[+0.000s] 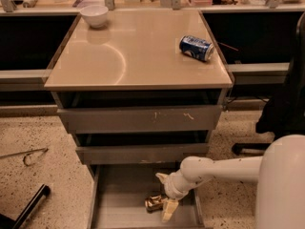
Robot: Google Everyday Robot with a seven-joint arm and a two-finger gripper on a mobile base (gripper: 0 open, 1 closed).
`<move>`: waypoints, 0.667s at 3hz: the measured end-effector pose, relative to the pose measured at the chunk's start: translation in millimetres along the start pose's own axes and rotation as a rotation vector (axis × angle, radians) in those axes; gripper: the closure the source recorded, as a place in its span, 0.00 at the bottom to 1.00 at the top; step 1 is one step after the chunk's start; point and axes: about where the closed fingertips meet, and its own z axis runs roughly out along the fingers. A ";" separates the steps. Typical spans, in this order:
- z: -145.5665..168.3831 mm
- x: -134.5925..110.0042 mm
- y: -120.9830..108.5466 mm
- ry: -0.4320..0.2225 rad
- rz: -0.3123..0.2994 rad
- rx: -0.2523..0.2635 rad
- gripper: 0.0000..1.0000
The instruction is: Pick orange can from bottom drawer and place on counter
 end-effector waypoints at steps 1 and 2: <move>38.4 2.8 -3.5 0.007 -0.037 -0.078 0.00; 38.5 2.8 -3.5 0.007 -0.037 -0.078 0.00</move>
Offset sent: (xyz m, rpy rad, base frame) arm 0.0022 0.0135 -0.0286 -0.0121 0.0358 0.0598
